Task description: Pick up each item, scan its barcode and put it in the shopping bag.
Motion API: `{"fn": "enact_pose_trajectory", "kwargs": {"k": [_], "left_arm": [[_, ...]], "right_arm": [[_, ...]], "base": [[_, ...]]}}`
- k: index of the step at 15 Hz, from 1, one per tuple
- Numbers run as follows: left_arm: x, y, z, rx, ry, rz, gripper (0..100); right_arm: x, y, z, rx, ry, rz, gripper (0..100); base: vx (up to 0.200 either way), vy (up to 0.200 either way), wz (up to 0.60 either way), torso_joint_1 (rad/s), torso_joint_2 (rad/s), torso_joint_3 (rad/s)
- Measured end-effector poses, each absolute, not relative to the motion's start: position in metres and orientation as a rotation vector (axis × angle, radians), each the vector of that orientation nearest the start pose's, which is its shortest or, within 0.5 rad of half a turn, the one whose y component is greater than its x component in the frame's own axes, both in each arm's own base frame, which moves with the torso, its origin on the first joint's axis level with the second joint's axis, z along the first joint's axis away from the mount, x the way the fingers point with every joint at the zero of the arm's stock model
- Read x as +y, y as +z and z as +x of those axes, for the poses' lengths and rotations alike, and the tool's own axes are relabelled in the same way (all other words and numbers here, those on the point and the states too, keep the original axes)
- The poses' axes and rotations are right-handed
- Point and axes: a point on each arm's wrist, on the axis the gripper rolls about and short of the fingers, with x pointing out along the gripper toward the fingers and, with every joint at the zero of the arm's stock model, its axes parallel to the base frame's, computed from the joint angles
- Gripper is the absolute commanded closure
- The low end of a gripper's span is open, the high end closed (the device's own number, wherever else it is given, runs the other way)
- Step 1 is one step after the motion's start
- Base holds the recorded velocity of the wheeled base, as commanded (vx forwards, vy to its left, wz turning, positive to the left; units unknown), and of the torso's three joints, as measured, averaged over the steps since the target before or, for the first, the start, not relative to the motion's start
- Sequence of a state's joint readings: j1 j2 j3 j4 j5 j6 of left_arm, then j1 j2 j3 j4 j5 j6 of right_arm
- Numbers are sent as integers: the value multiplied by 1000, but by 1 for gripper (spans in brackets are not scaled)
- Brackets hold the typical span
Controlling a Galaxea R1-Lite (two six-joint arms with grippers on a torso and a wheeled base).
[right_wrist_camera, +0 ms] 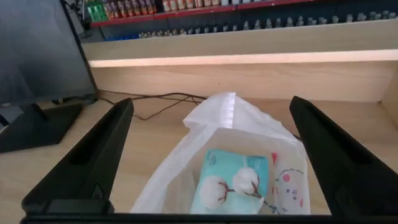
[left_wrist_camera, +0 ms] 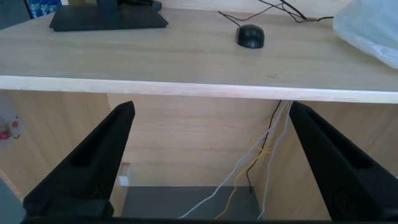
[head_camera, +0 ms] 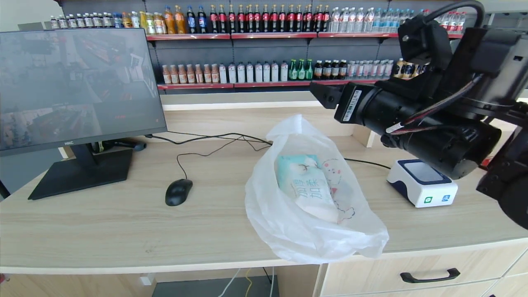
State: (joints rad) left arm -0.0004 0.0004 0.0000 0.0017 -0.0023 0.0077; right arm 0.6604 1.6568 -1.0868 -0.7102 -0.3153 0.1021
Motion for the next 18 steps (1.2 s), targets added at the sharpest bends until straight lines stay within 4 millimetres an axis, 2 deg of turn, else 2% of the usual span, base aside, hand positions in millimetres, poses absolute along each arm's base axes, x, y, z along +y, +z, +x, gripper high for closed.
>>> {"fn": "enact_pose_trajectory", "kwargs": {"k": [3,7,10,12,15,18], "left_arm": [[0,75,-23,2,-2,8,0],[0,75,-23,2,-2,7,0],[0,75,-23,1,-2,6,0],[0,75,-23,1,-2,6,0],[0,75,-23,1,-2,7,0],[0,75,-23,1,-3,16,0]], "right_arm": [[177,267,239,-298,347,178,0],[170,255,223,-443,399,164,0],[165,245,218,-503,391,178,0],[165,230,218,-463,388,137,0],[166,223,219,-444,397,125,0],[163,219,220,-436,450,120,0]], "base": [[0,0,0,0,0,0],[0,0,0,0,0,0],[-200,0,0,9,2,2],[-200,0,0,5,2,-2],[-200,0,0,-9,-1,5],[0,0,0,0,0,0]]}}
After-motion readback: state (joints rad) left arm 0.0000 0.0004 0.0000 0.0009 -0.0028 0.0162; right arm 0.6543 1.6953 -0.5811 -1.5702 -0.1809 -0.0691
